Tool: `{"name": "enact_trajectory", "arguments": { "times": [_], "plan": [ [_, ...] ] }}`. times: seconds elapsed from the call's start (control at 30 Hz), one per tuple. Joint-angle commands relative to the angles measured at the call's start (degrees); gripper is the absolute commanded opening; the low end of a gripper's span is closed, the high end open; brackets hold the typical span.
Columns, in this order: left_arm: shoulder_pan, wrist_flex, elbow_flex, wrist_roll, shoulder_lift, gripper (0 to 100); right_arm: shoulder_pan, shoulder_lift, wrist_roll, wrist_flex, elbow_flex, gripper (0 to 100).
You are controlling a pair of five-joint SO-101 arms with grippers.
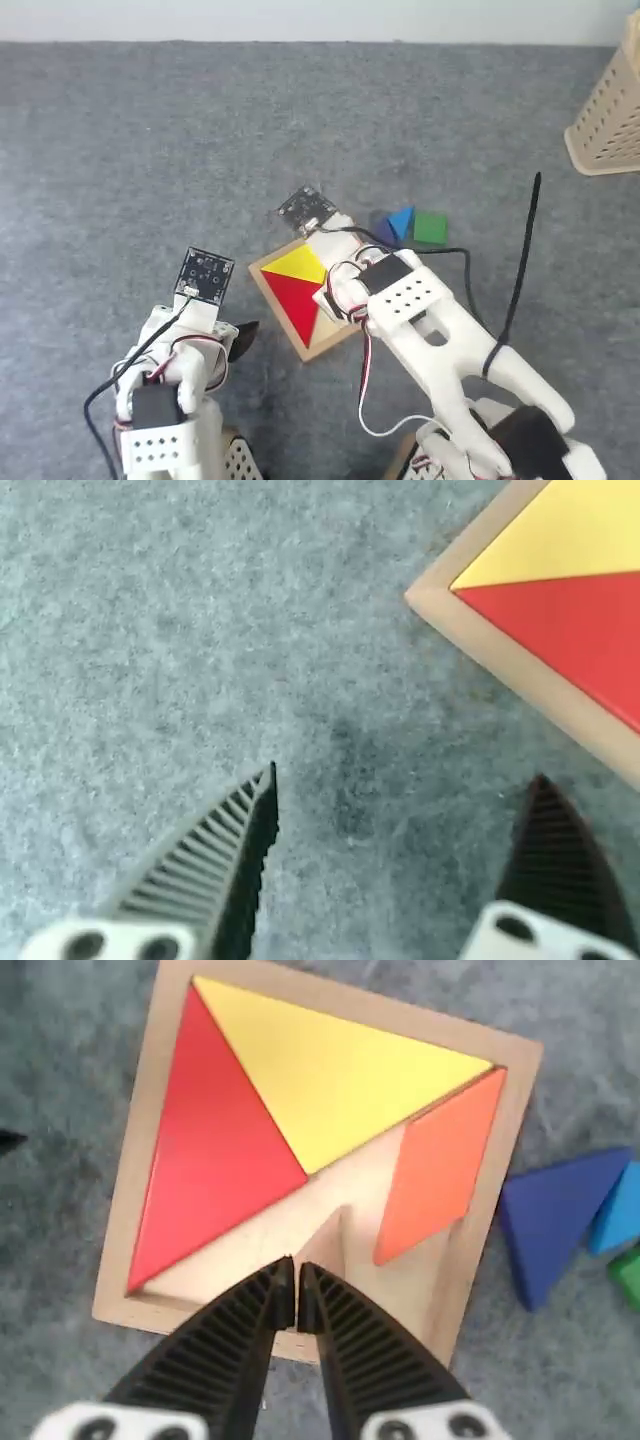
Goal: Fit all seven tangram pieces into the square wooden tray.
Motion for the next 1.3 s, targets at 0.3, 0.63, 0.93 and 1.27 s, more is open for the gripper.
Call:
{"name": "enact_trajectory", "arguments": {
  "times": [0.3,0.63,0.93,1.27],
  "plan": [
    [0.3,0.0,-0.3,-0.3,-0.8,35,-2.4,11.5,-2.9,0.9,-5.3,21.3],
    [0.3,0.0,-0.3,-0.3,-0.8,35,-2.4,19.1,-2.9,3.0,-9.9,13.2],
    [0.3,0.0,-0.3,-0.3,-0.8,35,-2.0,17.6,-2.8,5.1,-12.5,1.3],
    [0.3,0.0,-0.3,-0.3,-0.8,35,-1.7,2.5,-2.7,4.7,-6.6,1.3]
  ]
}}
